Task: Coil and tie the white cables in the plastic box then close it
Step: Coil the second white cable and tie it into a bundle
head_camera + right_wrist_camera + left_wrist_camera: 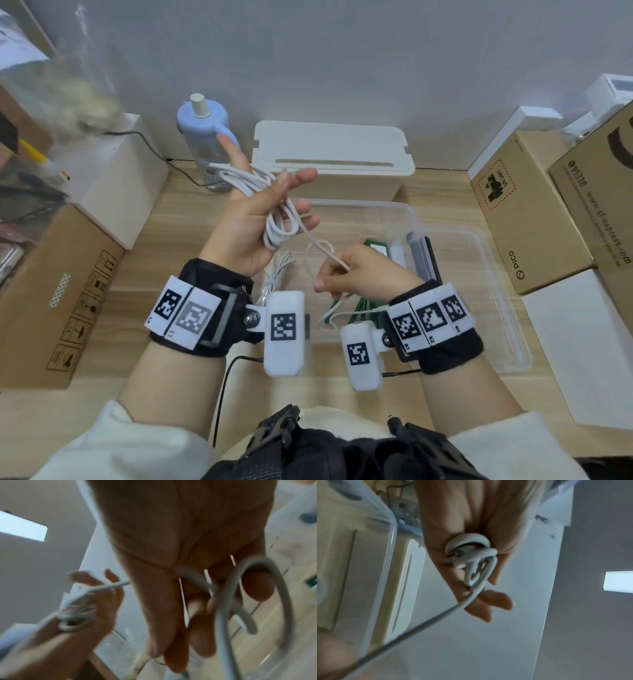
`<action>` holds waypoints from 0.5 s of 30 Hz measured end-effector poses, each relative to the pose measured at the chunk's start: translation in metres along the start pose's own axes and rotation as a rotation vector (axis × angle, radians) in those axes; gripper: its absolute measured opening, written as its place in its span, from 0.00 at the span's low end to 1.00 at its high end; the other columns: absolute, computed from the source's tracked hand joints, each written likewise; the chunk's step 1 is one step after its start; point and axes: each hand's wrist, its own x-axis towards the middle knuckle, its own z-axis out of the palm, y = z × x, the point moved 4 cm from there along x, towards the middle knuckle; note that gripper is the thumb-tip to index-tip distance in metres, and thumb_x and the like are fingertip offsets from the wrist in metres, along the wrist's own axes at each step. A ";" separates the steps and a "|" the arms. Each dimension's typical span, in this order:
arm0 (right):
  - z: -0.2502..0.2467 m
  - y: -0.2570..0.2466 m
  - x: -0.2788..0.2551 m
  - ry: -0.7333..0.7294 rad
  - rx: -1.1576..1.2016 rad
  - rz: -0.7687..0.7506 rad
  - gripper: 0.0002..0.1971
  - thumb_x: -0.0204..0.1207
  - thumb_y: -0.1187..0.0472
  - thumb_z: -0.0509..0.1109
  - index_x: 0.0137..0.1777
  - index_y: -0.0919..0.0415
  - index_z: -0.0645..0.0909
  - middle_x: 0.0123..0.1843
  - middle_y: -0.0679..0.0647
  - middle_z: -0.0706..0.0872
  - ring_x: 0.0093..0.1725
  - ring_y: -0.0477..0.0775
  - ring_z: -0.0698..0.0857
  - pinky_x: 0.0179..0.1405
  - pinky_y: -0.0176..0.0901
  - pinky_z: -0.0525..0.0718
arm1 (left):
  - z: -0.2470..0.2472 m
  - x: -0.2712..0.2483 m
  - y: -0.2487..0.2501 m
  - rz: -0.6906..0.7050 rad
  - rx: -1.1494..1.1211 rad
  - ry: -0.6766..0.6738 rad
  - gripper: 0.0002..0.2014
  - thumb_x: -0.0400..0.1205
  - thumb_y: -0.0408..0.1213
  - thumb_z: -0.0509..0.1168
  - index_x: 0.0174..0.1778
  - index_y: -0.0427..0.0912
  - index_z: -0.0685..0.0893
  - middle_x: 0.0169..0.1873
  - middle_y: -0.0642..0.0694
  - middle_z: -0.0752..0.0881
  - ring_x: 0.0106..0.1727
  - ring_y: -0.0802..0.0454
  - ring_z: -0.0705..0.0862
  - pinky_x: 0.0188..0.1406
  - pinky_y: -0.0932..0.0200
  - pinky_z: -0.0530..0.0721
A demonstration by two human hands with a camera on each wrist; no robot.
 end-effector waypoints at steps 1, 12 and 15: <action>-0.001 0.006 0.001 0.003 -0.034 0.022 0.06 0.72 0.58 0.73 0.36 0.57 0.86 0.27 0.48 0.83 0.30 0.44 0.81 0.43 0.45 0.81 | -0.002 0.001 0.001 -0.020 -0.063 0.007 0.40 0.82 0.31 0.56 0.78 0.67 0.38 0.40 0.45 0.89 0.21 0.60 0.80 0.23 0.64 0.83; -0.050 -0.036 -0.016 0.263 0.452 -0.301 0.16 0.64 0.72 0.69 0.45 0.53 0.72 0.24 0.46 0.77 0.23 0.39 0.74 0.26 0.27 0.73 | -0.003 -0.007 -0.026 -0.455 0.433 -0.212 0.53 0.66 0.50 0.73 0.78 0.68 0.42 0.34 0.43 0.90 0.13 0.62 0.62 0.11 0.74 0.60; -0.057 -0.053 -0.019 0.287 0.508 -0.426 0.17 0.69 0.79 0.67 0.47 0.57 0.70 0.28 0.47 0.79 0.23 0.36 0.78 0.26 0.25 0.75 | 0.006 -0.018 -0.041 -0.628 0.679 -0.518 0.50 0.69 0.47 0.76 0.80 0.55 0.50 0.25 0.44 0.87 0.14 0.59 0.64 0.13 0.69 0.58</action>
